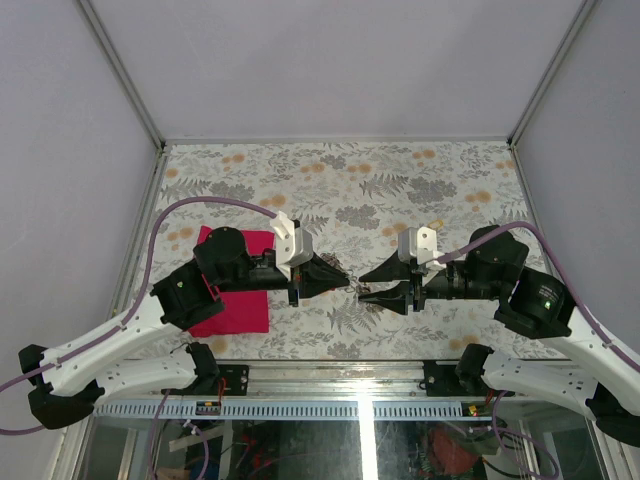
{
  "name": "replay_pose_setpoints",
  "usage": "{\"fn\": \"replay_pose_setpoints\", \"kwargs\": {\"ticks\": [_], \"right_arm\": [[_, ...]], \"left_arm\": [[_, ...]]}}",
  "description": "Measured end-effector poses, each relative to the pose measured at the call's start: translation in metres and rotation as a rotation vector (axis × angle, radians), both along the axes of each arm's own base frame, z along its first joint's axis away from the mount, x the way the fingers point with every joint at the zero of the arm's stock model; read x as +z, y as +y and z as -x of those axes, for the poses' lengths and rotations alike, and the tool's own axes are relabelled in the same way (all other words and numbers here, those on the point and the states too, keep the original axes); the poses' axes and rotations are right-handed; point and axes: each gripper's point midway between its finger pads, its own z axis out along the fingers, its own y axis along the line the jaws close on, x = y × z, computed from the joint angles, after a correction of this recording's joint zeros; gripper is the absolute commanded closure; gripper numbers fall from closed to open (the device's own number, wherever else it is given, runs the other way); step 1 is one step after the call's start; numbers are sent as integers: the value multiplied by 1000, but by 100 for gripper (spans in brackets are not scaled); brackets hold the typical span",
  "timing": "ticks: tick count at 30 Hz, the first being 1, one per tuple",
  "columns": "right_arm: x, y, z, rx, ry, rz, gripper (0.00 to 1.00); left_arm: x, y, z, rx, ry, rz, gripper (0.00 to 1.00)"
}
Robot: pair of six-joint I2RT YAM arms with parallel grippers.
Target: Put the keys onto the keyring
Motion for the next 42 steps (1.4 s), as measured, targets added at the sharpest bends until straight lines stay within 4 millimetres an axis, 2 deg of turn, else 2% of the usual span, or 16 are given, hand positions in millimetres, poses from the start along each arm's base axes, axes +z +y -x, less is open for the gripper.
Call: {"fn": "replay_pose_setpoints", "kwargs": {"ticks": [8, 20, 27, 37, 42], "right_arm": [[-4, 4, -3, -8, 28, 12, 58], [1, 13, -5, 5, 33, -16, 68], [-4, 17, -5, 16, 52, -7, 82], [-3, 20, -4, 33, 46, -21, 82], [-3, 21, -4, 35, 45, -23, 88]], "left_arm": [[2, 6, 7, -21, -15, 1, 100], [-2, 7, 10, -34, -12, -17, 100], [-3, 8, 10, -36, -11, -22, 100], [-1, 10, 11, -35, -14, -15, 100], [-1, 10, 12, -35, -14, -15, 100]]}}
